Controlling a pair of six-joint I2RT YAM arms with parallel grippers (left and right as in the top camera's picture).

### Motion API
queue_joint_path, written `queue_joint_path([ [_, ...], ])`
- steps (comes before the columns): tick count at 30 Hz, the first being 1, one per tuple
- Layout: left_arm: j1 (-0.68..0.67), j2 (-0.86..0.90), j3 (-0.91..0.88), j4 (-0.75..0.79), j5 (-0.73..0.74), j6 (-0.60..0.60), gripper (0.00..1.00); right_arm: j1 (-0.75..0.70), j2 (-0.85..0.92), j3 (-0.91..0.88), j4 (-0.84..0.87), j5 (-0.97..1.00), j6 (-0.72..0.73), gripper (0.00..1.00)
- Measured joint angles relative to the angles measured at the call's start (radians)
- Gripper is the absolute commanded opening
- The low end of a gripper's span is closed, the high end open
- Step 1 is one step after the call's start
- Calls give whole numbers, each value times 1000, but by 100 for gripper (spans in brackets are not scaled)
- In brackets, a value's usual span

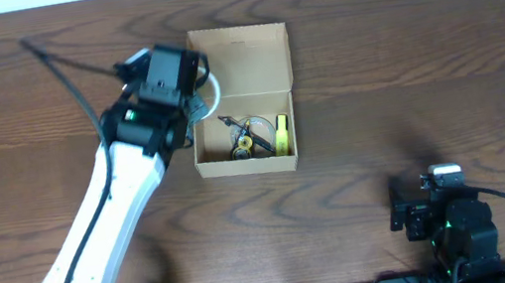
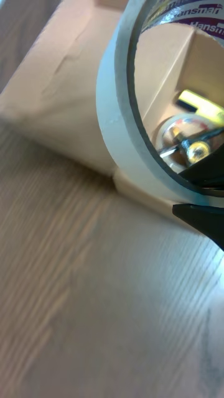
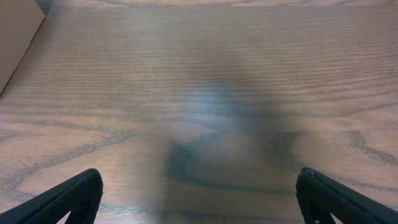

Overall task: Pack container
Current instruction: 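Lift the tape roll into the box and release it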

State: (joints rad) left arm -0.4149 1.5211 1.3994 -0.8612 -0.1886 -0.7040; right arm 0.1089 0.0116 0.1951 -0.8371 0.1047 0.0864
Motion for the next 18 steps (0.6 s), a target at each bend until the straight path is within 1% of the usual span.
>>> queue_joint_path([
  [3, 0, 97, 81, -61, 88, 61, 8, 0, 0, 0, 0, 0, 0, 99],
  [9, 0, 221, 113, -126, 232, 124, 6, 0, 0, 0, 0, 0, 0, 99],
  [13, -2, 257, 113, -130, 286, 137, 6, 0, 0, 0, 0, 0, 0, 99],
  [18, -22, 281, 114, -130, 309, 145, 6, 0, 0, 0, 0, 0, 0, 99],
])
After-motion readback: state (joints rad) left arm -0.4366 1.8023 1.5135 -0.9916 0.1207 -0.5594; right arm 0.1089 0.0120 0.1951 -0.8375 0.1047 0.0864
